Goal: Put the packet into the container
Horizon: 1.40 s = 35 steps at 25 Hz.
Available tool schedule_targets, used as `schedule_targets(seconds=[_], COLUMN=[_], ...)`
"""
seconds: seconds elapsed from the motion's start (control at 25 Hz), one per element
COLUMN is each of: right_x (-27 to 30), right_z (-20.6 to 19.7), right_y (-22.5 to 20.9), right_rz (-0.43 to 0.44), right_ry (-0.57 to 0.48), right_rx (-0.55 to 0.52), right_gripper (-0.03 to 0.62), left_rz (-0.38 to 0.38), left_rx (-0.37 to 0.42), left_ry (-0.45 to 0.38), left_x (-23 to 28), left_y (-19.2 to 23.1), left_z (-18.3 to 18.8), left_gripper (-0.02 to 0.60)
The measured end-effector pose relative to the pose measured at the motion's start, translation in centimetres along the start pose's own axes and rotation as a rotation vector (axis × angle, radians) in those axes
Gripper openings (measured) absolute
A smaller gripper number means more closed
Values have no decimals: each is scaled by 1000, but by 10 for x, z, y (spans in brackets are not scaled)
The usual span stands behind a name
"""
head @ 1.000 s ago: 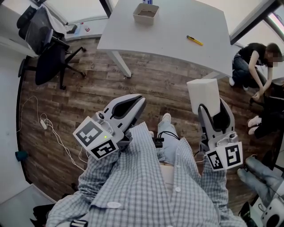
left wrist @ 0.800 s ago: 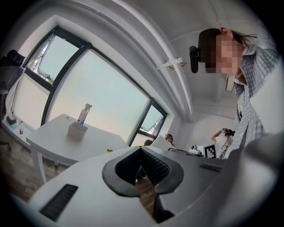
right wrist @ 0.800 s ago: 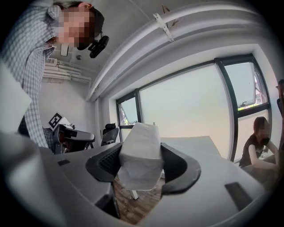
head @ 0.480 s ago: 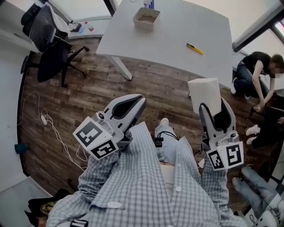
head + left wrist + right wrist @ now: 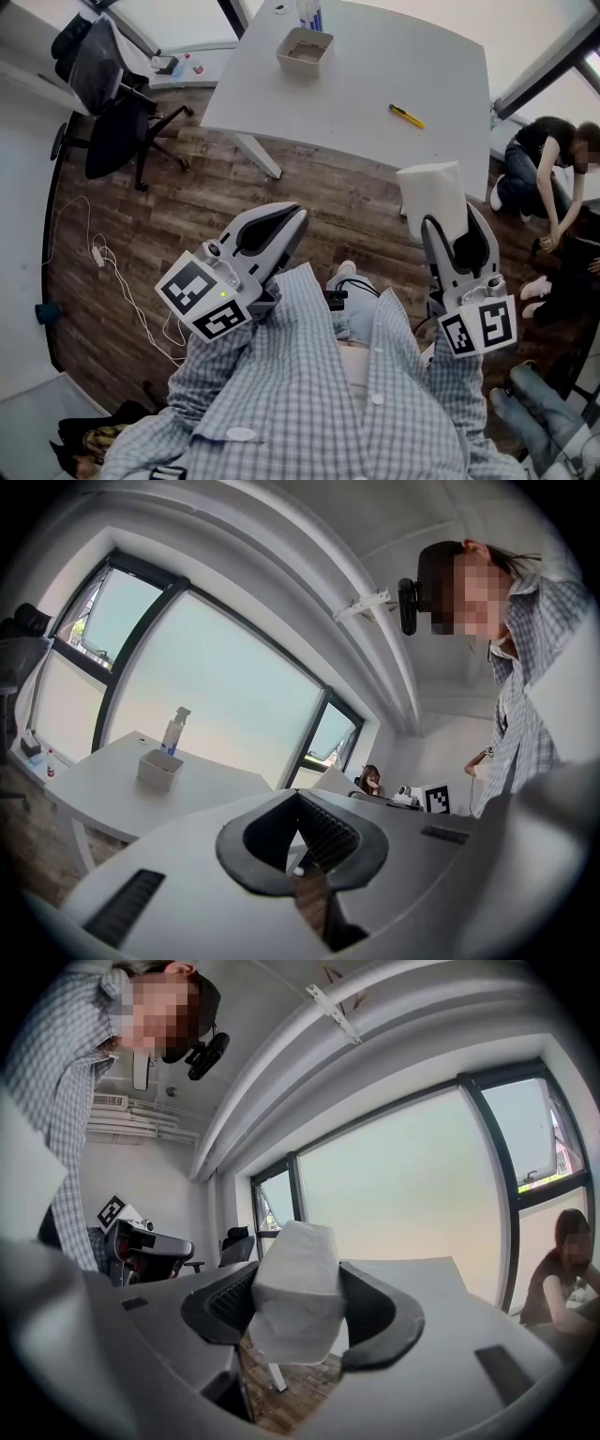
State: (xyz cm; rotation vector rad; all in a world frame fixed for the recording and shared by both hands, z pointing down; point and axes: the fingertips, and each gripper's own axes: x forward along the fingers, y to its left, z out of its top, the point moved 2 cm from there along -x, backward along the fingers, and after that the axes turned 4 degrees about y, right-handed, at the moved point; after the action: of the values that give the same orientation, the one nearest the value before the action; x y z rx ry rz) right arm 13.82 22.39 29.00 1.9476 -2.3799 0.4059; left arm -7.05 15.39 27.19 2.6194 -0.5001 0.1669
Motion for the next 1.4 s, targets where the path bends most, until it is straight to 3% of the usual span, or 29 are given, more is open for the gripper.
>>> schedule_targets(seconds=[0.52, 0.92, 1.4], right_x=[1, -1, 26], right_z=[11, 9, 21], right_y=[-35, -41, -55], right_rz=[16, -1, -43], right_ry=[-14, -21, -26], right_rx=[-43, -33, -43], right_gripper=[259, 259, 259], left_rz=[92, 74, 24], left_rx=[31, 36, 30], left_ry=[-82, -64, -64], left_x=[21, 28, 54], left_y=[6, 2, 27], left_z=[19, 15, 32], left_gripper=[6, 6, 6])
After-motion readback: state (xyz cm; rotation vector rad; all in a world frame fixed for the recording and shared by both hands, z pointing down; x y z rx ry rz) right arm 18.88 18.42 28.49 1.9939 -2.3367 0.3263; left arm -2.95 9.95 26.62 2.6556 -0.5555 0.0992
